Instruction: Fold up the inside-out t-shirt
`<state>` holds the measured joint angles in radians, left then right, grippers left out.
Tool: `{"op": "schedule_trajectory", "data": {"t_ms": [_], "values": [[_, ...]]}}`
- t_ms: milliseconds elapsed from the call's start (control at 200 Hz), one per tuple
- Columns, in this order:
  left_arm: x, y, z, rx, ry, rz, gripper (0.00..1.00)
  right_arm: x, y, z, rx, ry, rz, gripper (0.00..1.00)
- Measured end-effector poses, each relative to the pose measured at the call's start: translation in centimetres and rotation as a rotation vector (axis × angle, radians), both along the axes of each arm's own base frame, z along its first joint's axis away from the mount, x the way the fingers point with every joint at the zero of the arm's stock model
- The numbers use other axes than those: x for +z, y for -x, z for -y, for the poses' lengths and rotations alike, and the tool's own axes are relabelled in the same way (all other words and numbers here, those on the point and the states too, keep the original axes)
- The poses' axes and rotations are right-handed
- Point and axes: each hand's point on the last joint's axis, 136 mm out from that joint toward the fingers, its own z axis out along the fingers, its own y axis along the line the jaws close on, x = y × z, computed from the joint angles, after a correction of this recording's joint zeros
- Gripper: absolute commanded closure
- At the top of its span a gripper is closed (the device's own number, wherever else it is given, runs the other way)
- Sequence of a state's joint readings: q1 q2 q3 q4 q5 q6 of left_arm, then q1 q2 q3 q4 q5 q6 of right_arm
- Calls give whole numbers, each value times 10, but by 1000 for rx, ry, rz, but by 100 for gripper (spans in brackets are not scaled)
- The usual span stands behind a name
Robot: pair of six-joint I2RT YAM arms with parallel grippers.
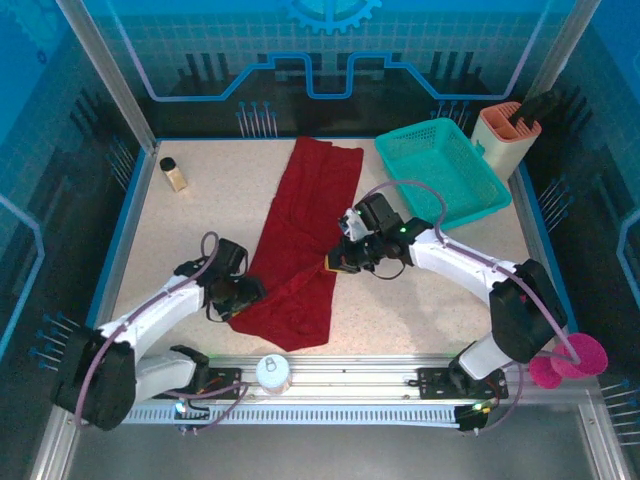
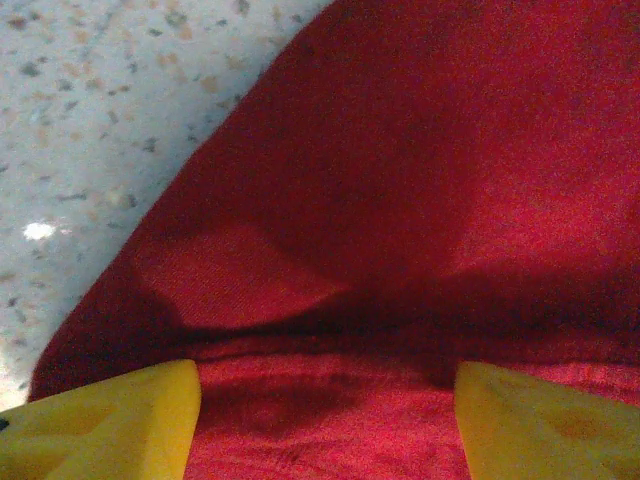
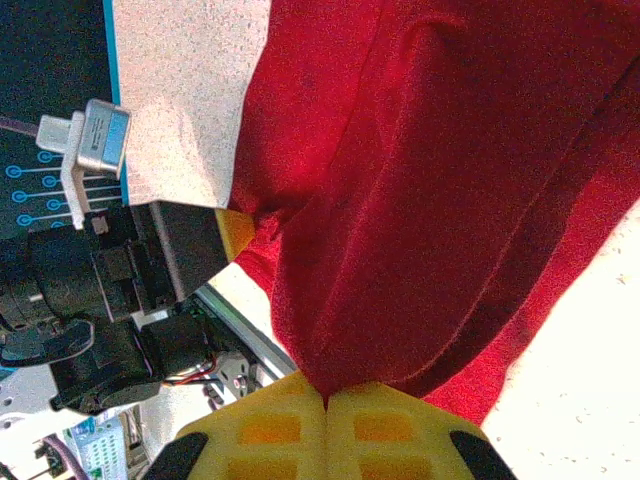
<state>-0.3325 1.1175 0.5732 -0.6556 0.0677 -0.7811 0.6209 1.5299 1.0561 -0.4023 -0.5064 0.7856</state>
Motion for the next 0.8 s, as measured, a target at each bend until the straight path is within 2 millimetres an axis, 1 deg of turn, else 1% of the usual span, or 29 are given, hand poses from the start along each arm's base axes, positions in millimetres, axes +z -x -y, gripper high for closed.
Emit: {"op": "schedule_trajectory", "data": {"t_ms": [65,100,125,160,210,265,320,465,535,640,700,756,801], "values": [[1,4,-2,6,-1,3,32,1,0,0,3,-4,-1,94],[-1,6,-3,7,-3,0,35,1,1,-1,7,-6,-2,94],[-3,8,-3,8,-6,-5,39,1,1,-1,9,-7,-2,94],[-6,10,-4,11,-11,-16,48,2,1,-1,10,-9,-2,94],[-13,14,-7,28,-21,-37,64,2,2,-2,13,-13,-3,94],[-19,17,-10,27,-43,-56,86,3,3,-2,16,-17,-6,94],[-23,18,-15,36,-73,-66,100,3,3,-2,18,-19,-7,94],[-20,16,-30,54,-150,-35,100,3,3,-2,21,-17,-6,94],[-11,14,-39,74,-177,15,100,2,4,-2,23,-14,-10,93],[10,9,-51,128,-199,109,100,1,8,-3,33,-12,-17,91],[19,8,-57,173,-197,148,100,0,16,-9,57,-9,-20,90],[25,8,-63,214,-191,169,100,-3,27,-18,86,-5,-37,90],[27,10,-66,241,-186,176,100,-6,36,-25,109,-2,-51,87]]}}
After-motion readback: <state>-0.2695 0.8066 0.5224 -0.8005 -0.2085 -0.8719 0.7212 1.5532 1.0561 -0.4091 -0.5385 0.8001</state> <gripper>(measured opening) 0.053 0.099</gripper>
